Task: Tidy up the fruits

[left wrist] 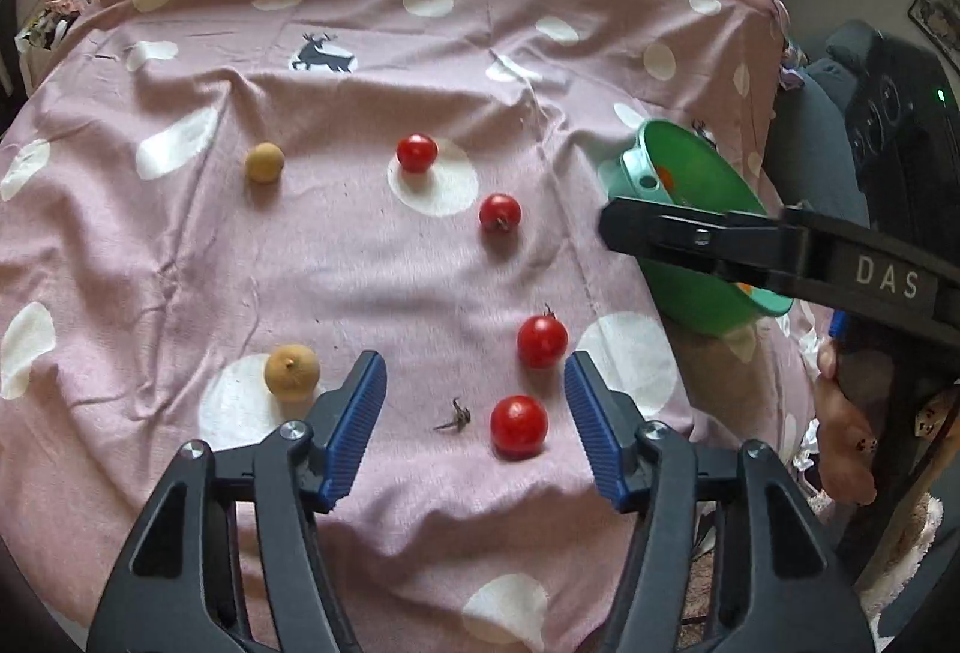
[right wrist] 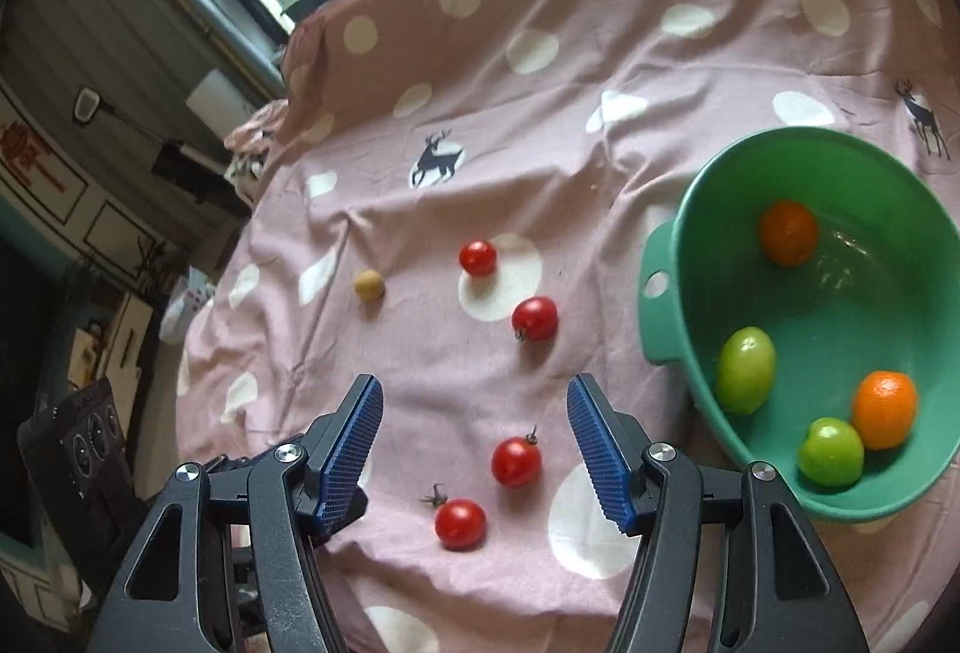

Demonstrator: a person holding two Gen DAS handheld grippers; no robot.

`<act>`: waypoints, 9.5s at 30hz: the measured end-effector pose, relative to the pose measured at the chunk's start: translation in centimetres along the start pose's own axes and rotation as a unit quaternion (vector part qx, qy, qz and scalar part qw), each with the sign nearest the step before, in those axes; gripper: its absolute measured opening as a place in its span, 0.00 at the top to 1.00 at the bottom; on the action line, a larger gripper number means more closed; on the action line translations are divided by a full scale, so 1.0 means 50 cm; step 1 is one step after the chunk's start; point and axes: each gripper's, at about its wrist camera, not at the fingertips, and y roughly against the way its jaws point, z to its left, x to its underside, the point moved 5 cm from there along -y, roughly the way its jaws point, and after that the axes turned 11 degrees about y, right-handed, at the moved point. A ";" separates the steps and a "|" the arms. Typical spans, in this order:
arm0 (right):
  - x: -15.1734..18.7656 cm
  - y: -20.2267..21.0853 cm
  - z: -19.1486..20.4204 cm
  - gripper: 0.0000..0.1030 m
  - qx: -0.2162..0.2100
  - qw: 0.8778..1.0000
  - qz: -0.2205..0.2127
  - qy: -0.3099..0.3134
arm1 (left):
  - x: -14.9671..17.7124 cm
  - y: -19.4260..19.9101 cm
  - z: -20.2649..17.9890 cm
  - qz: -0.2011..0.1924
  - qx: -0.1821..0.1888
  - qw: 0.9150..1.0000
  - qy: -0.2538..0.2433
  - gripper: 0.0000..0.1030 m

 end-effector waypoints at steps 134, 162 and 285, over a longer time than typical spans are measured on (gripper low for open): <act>0.102 0.173 -0.362 0.71 0.120 0.962 -0.079 -0.233 | -0.040 -0.232 -0.396 0.042 0.028 0.993 -0.109 0.73; 0.029 0.141 -0.215 0.56 0.084 0.978 -0.099 -0.164 | -0.098 0.052 -0.041 -0.074 -0.084 0.994 -0.004 0.25; 0.055 0.207 -0.225 0.72 0.116 0.967 -0.166 -0.154 | -0.117 -0.048 -0.303 -0.069 0.030 0.996 -0.054 0.74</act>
